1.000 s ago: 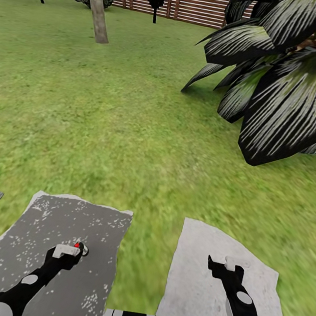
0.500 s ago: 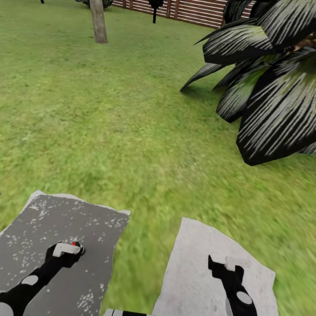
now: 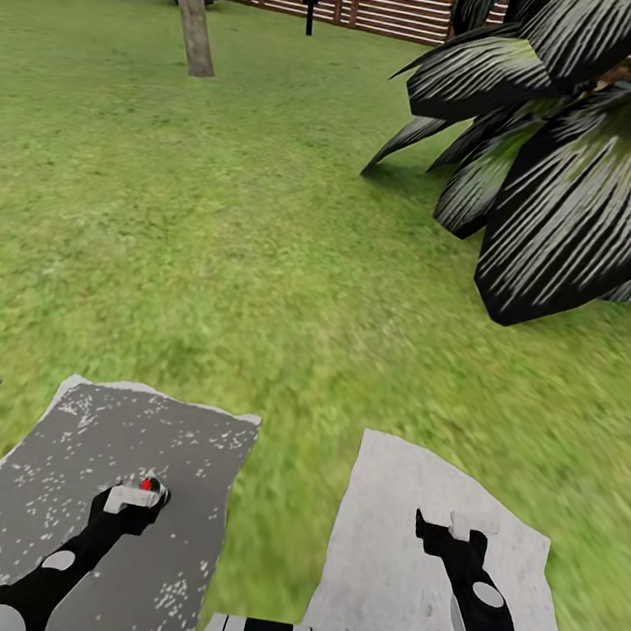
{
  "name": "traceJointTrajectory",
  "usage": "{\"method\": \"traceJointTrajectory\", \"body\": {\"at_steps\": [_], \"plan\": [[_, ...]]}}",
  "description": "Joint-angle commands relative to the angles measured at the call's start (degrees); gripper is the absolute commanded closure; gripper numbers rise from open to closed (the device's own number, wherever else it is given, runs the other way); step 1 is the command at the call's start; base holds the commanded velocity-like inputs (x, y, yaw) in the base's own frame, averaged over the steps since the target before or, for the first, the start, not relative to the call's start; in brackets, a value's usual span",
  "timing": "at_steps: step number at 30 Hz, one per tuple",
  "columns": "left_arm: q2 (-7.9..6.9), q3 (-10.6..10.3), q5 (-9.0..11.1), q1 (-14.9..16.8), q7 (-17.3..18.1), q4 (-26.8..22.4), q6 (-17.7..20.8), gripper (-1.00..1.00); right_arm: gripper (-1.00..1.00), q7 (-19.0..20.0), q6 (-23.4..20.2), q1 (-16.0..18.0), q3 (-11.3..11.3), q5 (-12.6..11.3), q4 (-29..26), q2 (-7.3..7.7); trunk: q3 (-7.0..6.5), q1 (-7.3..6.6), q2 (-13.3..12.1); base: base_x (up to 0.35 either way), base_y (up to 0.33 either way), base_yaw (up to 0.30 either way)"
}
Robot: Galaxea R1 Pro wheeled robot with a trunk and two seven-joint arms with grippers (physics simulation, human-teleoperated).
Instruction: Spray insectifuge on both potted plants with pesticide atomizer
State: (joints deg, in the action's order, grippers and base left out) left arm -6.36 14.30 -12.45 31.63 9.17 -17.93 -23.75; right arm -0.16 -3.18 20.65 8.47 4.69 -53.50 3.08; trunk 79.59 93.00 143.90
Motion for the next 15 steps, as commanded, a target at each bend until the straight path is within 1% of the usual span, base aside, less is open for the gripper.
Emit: {"method": "traceJointTrajectory", "body": {"at_steps": [1,15], "plan": [[0.01,0.5,-0.5,0.0,0.3,0.1,-0.2,-1.00,-1.00,0.0,-0.3,0.0,0.0,0.5,-0.1,-0.01,0.34,0.01,0.0,0.000,0.000,0.000],[-0.21,0.6,-0.6,-0.7,0.3,0.4,-0.2,-1.00,-1.00,0.0,-0.3,0.0,0.1,0.5,-0.1,-0.01,4.69,0.37,0.2,0.000,0.000,0.000]]}}
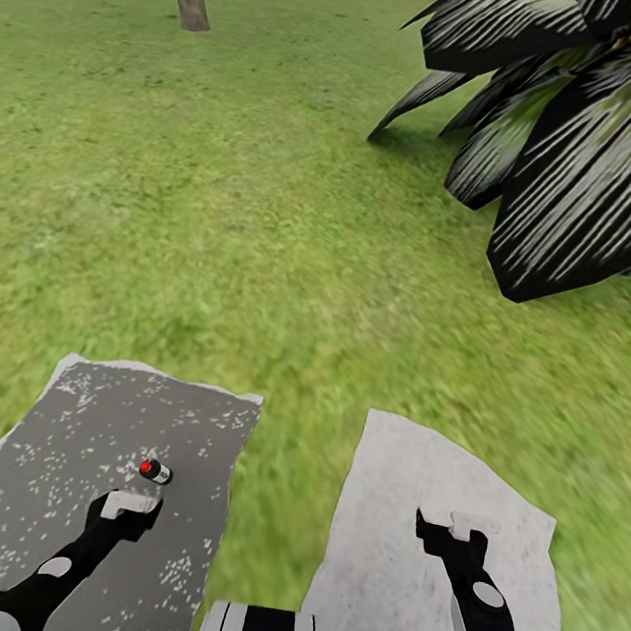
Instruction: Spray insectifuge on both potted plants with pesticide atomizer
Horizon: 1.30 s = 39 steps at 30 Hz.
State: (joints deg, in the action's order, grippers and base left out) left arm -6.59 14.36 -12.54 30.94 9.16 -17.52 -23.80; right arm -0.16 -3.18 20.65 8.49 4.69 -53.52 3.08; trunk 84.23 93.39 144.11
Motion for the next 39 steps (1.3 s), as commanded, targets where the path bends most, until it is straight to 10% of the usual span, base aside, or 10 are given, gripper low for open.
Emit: {"method": "traceJointTrajectory", "body": {"at_steps": [1,39], "plan": [[0.02,0.5,-0.4,0.0,0.3,0.0,-0.2,-1.00,-1.00,0.0,-0.3,0.0,0.0,0.5,-0.1,-0.01,0.35,0.01,0.0,0.000,0.000,0.000],[0.11,0.5,-0.3,0.0,0.3,-0.1,-0.2,-1.00,-1.00,0.0,-0.2,0.0,0.0,0.6,0.0,-0.01,0.54,0.01,0.0,0.059,0.000,0.000]]}}
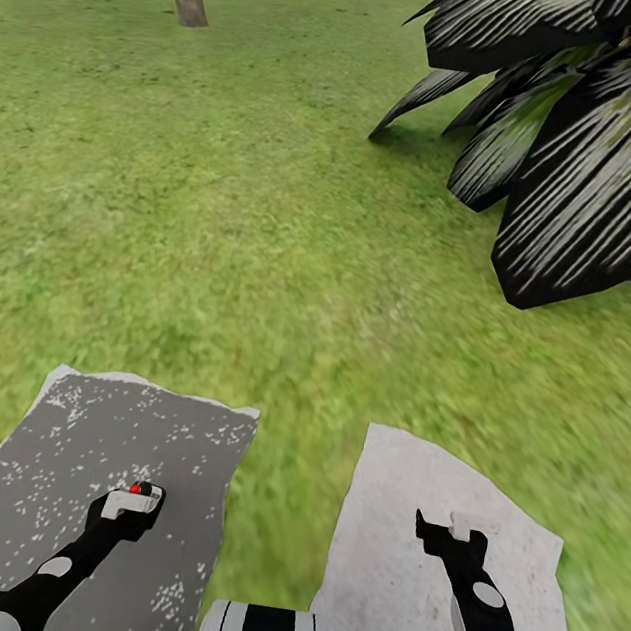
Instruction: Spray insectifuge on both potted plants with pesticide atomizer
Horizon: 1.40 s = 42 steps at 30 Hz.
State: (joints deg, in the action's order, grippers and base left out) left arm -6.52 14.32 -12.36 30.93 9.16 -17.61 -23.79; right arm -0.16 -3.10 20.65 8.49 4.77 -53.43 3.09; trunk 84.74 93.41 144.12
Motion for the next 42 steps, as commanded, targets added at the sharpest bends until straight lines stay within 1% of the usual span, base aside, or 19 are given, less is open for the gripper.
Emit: {"method": "traceJointTrajectory", "body": {"at_steps": [1,9,31,42], "plan": [[0.05,0.5,-0.5,0.0,0.3,0.0,-0.2,-1.00,-1.00,0.0,-0.3,0.0,0.0,0.5,-0.1,-0.01,0.03,-0.01,0.0,0.000,0.000,0.000],[0.10,0.4,-0.5,0.0,0.3,0.0,-0.2,-1.00,-1.00,0.0,-0.3,0.0,0.0,0.5,-0.1,-0.01,-0.32,-0.01,0.0,0.000,0.000,-0.032],[-0.07,0.5,-0.5,0.0,0.3,0.0,-0.2,-1.00,-1.00,0.0,-0.3,0.0,0.0,0.5,-0.1,-0.01,-0.79,-0.01,0.0,0.000,0.000,-0.003],[-0.03,0.5,-0.5,0.0,0.3,0.0,-0.2,-1.00,-1.00,0.0,-0.3,0.0,0.0,0.5,-0.1,-0.01,-1.15,-0.01,0.0,0.000,0.000,-0.049]]}}
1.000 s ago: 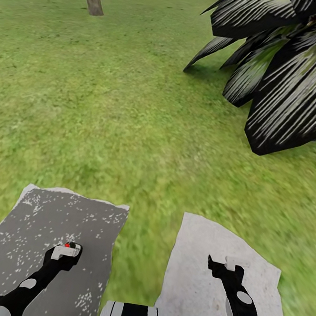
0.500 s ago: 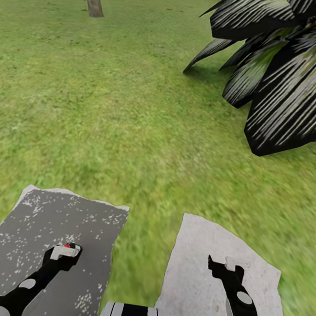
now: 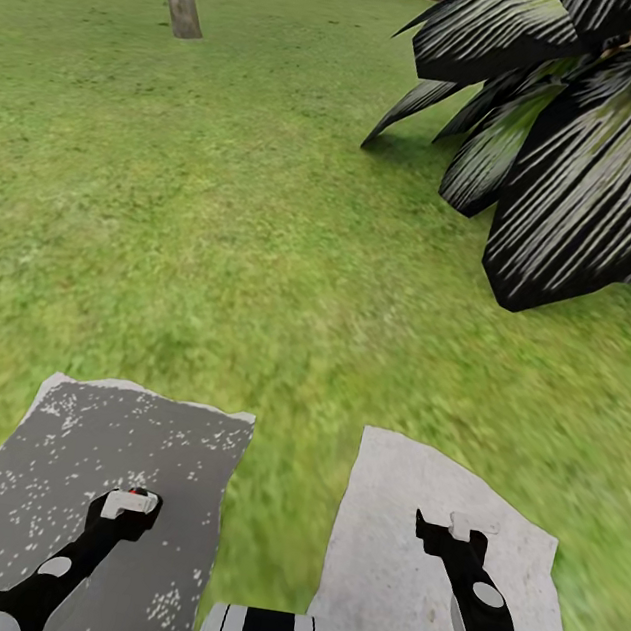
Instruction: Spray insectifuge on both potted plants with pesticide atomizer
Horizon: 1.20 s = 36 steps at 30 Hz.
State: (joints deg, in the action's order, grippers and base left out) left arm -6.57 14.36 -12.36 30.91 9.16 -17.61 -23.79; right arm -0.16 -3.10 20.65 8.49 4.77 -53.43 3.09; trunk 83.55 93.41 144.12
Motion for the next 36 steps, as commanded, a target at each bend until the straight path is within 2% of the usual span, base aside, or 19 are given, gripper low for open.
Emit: {"method": "traceJointTrajectory", "body": {"at_steps": [1,13,14,36], "plan": [[0.03,0.5,-0.5,0.0,0.3,0.0,-0.2,-1.00,-1.00,0.0,-0.3,0.0,0.0,0.5,-0.1,-0.01,0.03,-0.01,0.0,0.000,0.000,-0.005],[-0.02,0.5,-0.5,0.0,0.3,0.0,-0.2,-1.00,-1.00,0.0,-0.3,0.0,0.0,0.5,-0.1,-0.01,-0.12,-0.01,0.0,0.000,0.000,-0.001],[-0.02,0.5,-0.5,0.1,0.3,0.0,-0.2,1.00,-1.00,0.0,-0.3,0.0,0.0,0.5,-0.1,-0.01,-0.12,-0.01,0.0,0.000,0.000,0.000],[-0.11,0.5,-0.4,0.0,0.4,-0.1,-0.3,1.00,-1.00,0.0,-0.3,0.0,0.0,0.5,-0.1,-0.01,-0.12,-0.01,0.0,0.000,0.000,0.000]]}}
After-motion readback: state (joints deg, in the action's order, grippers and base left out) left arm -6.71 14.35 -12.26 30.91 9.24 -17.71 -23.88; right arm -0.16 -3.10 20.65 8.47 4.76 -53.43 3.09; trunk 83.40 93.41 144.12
